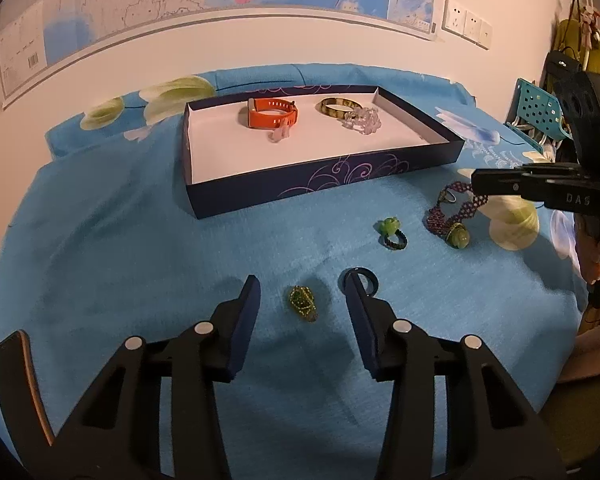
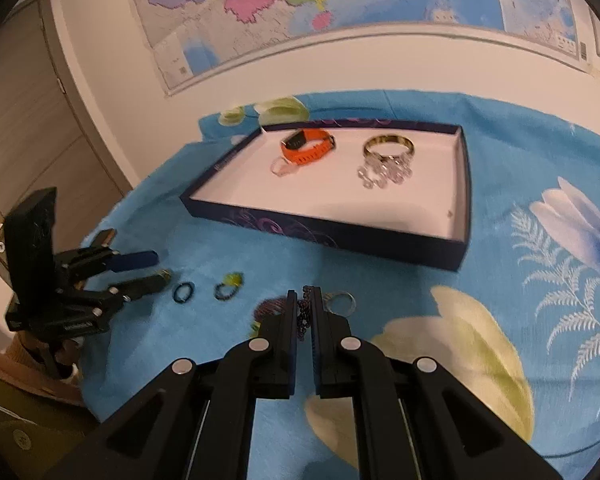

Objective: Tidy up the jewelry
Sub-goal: 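Withdraw both tools and move toward the gold pendant and dark beaded bracelet, then grasp the gold pendant with the left gripper while the right grasps the dark beaded bracelet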

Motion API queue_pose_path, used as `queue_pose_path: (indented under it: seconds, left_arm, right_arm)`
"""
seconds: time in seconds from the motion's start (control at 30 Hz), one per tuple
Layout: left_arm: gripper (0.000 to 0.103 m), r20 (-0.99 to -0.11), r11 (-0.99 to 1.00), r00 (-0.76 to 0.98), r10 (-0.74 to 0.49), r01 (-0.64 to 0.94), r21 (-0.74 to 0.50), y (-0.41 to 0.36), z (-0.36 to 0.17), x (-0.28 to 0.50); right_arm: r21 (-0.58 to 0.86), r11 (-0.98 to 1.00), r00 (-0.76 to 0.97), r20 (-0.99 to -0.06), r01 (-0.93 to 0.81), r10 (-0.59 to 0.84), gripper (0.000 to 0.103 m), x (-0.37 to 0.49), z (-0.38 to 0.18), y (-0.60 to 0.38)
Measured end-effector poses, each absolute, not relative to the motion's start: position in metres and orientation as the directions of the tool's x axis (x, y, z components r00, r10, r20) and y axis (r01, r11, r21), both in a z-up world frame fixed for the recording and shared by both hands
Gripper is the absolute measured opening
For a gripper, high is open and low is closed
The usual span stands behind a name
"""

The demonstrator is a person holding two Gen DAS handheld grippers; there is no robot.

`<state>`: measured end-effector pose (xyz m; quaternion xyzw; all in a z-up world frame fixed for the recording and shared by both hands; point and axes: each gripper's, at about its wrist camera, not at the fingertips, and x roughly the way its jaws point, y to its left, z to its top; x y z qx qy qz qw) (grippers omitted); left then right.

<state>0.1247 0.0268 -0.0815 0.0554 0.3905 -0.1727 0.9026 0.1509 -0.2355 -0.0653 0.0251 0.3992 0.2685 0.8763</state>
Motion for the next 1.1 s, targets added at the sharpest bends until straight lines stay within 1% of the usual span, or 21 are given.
queue_pose_path:
  seconds: [0.07,0.13,0.17,0.27,0.4,0.47,0.63,0.7,0.73,0.77,0.93,0.97,1.03,1.1]
  left_arm:
    - [0.042,-0.727,0.933,0.632,-0.270,0.358,-0.036,0.026,-0.082,0.124]
    - [0.042,-0.731,0.933,0.627,-0.269,0.359,-0.035,0.025,-0.083,0.125]
    - [0.041,-0.733,0.932,0.624,-0.270,0.360,-0.037,0.025,-0.083,0.125]
    - [0.040,-0.737,0.931,0.617,-0.275,0.361,-0.045,0.025,-0.085,0.125]
    - [0.040,-0.741,0.931,0.613,-0.274,0.361,-0.046,0.024,-0.085,0.125]
    - [0.040,-0.742,0.931,0.611,-0.276,0.363,-0.048,0.024,-0.085,0.125]
    - [0.040,-0.745,0.930,0.606,-0.279,0.364,-0.052,0.023,-0.086,0.124]
    - [0.040,-0.746,0.930,0.603,-0.281,0.365,-0.056,0.024,-0.086,0.123]
    - [0.040,-0.747,0.929,0.601,-0.284,0.365,-0.059,0.024,-0.087,0.124]
    - [0.039,-0.749,0.928,0.598,-0.287,0.366,-0.063,0.025,-0.087,0.125]
    - [0.026,-0.756,0.932,0.587,-0.288,0.353,-0.081,0.028,-0.090,0.129]
    - [0.020,-0.757,0.934,0.587,-0.287,0.348,-0.084,0.029,-0.090,0.129]
    - [0.013,-0.760,0.937,0.586,-0.280,0.338,-0.084,0.031,-0.090,0.131]
    - [0.013,-0.759,0.938,0.587,-0.281,0.334,-0.088,0.032,-0.090,0.131]
  right_arm:
    - [0.254,0.864,0.533,-0.701,-0.435,0.474,0.005,0.152,-0.070,-0.238]
    - [0.241,0.878,0.544,-0.708,-0.414,0.451,0.008,0.152,-0.071,-0.240]
    - [0.242,0.878,0.546,-0.705,-0.414,0.452,0.008,0.152,-0.071,-0.241]
    - [0.251,0.857,0.542,-0.685,-0.451,0.486,0.009,0.147,-0.065,-0.238]
    - [0.245,0.816,0.498,-0.689,-0.524,0.527,0.011,0.138,-0.066,-0.220]
    - [0.242,0.804,0.471,-0.705,-0.543,0.530,0.017,0.137,-0.073,-0.209]
    - [0.242,0.805,0.448,-0.727,-0.541,0.520,0.021,0.138,-0.085,-0.199]
    - [0.248,0.802,0.442,-0.728,-0.544,0.524,0.021,0.138,-0.086,-0.198]
    - [0.248,0.802,0.442,-0.728,-0.543,0.524,0.014,0.138,-0.087,-0.199]
    - [0.251,0.799,0.440,-0.726,-0.546,0.528,0.014,0.137,-0.087,-0.199]
    - [0.255,0.799,0.450,-0.715,-0.545,0.535,0.013,0.137,-0.084,-0.202]
    - [0.263,0.798,0.452,-0.709,-0.543,0.541,0.013,0.137,-0.083,-0.203]
    - [0.267,0.799,0.459,-0.702,-0.540,0.545,0.013,0.138,-0.080,-0.205]
    - [0.275,0.799,0.467,-0.692,-0.535,0.551,0.013,0.140,-0.077,-0.207]
